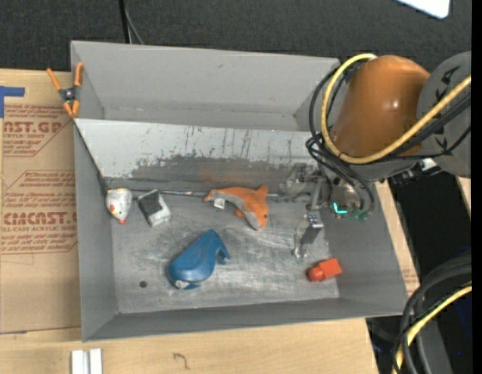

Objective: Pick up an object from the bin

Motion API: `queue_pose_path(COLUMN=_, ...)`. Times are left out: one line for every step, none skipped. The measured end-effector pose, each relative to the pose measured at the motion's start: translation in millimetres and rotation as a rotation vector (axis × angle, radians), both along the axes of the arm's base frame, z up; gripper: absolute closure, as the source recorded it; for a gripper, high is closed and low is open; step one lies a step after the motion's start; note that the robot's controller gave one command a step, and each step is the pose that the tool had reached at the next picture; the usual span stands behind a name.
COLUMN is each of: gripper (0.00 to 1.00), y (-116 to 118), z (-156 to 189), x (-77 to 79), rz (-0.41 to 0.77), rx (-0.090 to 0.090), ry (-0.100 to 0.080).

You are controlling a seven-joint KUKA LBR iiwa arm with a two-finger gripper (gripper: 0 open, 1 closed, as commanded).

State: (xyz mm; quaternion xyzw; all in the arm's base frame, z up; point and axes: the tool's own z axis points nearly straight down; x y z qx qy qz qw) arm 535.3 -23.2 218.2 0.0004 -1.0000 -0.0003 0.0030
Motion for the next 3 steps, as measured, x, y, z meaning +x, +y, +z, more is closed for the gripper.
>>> queue_pose_path(gripper=0.0, y=0, z=4, x=1.6, rz=0.001, rx=-0.001, ry=-0.008)
queue_pose_path(gripper=0.0, y=2, z=-51, x=24.5, rz=-0.051, rx=0.0, ry=-0.015)
queue_pose_path(gripper=0.0, y=23, z=-64, x=52.5, rz=0.016, rx=-0.001, ry=-0.003)
